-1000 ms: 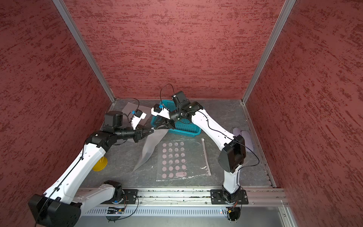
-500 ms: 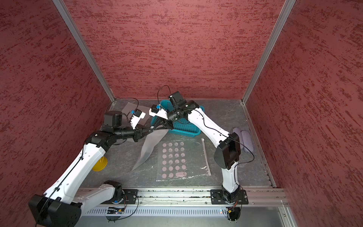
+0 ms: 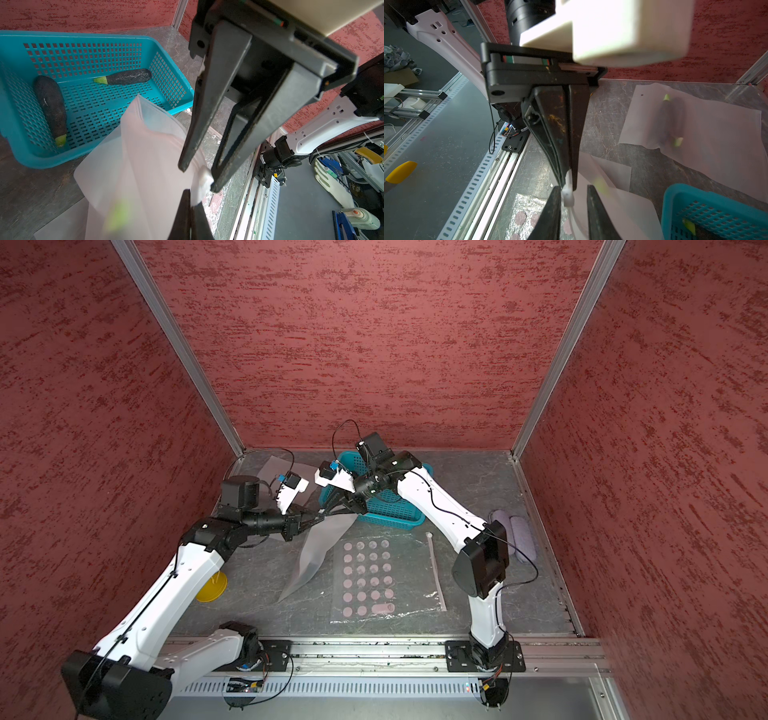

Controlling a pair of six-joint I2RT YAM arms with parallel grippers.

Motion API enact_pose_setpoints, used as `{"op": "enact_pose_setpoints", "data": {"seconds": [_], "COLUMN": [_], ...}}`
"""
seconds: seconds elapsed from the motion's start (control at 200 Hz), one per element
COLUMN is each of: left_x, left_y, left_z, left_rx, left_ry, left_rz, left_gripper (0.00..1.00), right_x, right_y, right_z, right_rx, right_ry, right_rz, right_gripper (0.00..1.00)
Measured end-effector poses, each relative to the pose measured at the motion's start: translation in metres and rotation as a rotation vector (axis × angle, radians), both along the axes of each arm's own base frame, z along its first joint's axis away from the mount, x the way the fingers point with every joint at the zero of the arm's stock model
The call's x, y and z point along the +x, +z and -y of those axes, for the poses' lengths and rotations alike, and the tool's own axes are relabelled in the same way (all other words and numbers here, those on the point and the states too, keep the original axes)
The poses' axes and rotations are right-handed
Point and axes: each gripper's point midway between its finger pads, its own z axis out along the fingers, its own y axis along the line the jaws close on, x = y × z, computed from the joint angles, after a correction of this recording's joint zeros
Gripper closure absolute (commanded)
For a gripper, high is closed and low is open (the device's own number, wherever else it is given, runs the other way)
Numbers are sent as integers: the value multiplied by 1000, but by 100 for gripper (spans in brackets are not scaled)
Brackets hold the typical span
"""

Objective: Place the eggplant in a zip-top bag and seal the zipper
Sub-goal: Zip the zipper on the zipper food storage bag.

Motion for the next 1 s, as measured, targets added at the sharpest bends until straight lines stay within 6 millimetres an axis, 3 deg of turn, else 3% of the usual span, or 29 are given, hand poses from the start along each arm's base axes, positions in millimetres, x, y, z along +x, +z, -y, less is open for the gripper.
{"op": "enact_pose_setpoints", "data": {"seconds": [0.341,0.416,0.496,0.586,0.917,0.997], "left_x": [0,-1,-1,0,0,0], "left_y": [-2,-4,-4,-4,-6,-6], "left_z": [0,0,0,-1,-3,-3], "left_rx": [1,3,2,2,9,11], "left_ry": [1,1,2,4,5,7], "left_rz": [-3,-10,-12,-12,-10,-10], "left_gripper": [100,91,74,70,100,100], "right_x": [0,1,1,2,3,3], "right_y": [-4,-6,-8,-10,-17,-18], "right_z": [0,0,0,0,-2,-2], "right_rx": [-13,-19,-24,-28,-45,-47], "right_ry": [1,1,-1,-3,-6,-6], "right_rz": [-14,-21,-25,-26,-38,-40], "right_gripper": [91,92,93,93,93,93]}}
